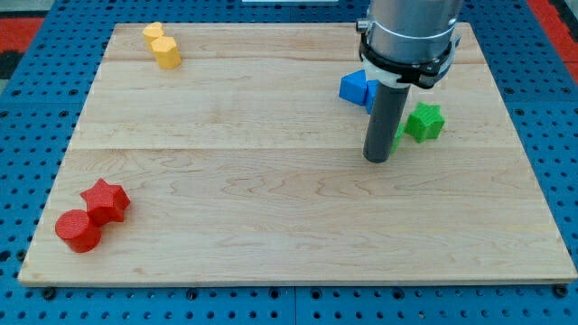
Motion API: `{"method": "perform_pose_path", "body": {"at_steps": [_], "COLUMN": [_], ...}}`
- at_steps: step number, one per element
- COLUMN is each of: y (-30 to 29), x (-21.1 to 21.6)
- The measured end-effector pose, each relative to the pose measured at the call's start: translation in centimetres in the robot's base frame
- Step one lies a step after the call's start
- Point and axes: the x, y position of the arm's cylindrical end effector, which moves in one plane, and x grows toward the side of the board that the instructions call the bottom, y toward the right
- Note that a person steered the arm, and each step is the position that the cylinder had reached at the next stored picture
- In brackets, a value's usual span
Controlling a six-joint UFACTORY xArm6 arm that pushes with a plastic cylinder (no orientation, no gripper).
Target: Point your arm at the blue cube
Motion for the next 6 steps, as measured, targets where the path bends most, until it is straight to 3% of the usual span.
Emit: {"method": "perform_pose_path", "body": {"at_steps": [4, 5, 6], "y": [-0.4, -6.4, -11.5], "x": [-1.3, -1.5, -5.7]}}
